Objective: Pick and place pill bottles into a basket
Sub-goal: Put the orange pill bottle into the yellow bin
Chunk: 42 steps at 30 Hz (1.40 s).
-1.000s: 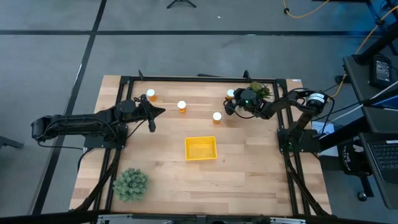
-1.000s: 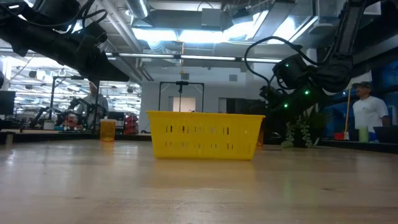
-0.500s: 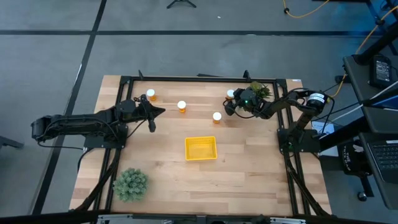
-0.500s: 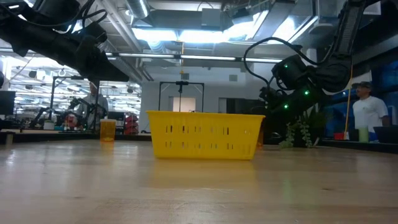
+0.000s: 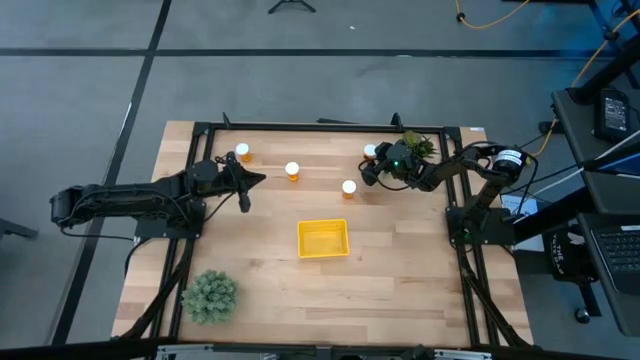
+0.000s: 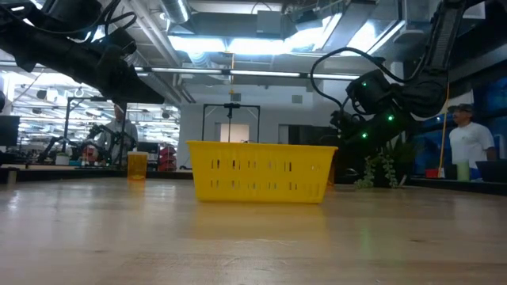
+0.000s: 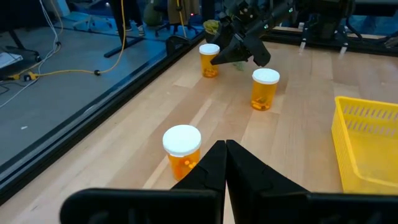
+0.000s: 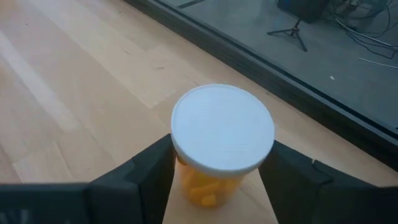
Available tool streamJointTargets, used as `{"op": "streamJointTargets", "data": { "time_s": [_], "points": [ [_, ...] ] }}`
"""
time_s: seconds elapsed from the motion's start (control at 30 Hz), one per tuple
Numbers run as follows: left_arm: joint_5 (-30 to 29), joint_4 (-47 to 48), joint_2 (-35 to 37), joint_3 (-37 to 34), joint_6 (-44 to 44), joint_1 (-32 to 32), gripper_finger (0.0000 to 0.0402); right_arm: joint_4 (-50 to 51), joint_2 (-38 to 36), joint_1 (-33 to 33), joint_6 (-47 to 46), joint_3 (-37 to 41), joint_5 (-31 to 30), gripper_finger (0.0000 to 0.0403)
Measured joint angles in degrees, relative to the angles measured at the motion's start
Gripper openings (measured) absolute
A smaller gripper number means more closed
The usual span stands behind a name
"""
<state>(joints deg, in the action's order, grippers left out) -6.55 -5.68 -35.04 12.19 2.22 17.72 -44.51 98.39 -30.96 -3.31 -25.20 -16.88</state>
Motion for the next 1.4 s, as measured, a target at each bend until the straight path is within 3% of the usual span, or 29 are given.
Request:
{"op": "streamJointTargets", "data": {
  "time_s": [0.43,0.63,1.2,1.4],
  "points": [
    [0.0,0.0,0.0,0.0,0.0,0.0,0.0004,0.0,-0.2,0.4,0.5,0.0,0.0,0.0213],
    [0.0,0.0,0.0,0.0,0.0,0.0,0.0004,0.1,-3.6,2.6,2.0,0.0,0.0,0.0213],
    [0.0,0.0,0.0,0.0,0.0,0.0,0.0004,14.8,-23.8,11.2,2.3,0.0,0.1,0.0213],
    [0.0,-0.1,0.0,0.0,0.1,0.0,0.0004,19.7,-31.3,15.5,4.7,0.0,3.5,0.0213]
  ]
}}
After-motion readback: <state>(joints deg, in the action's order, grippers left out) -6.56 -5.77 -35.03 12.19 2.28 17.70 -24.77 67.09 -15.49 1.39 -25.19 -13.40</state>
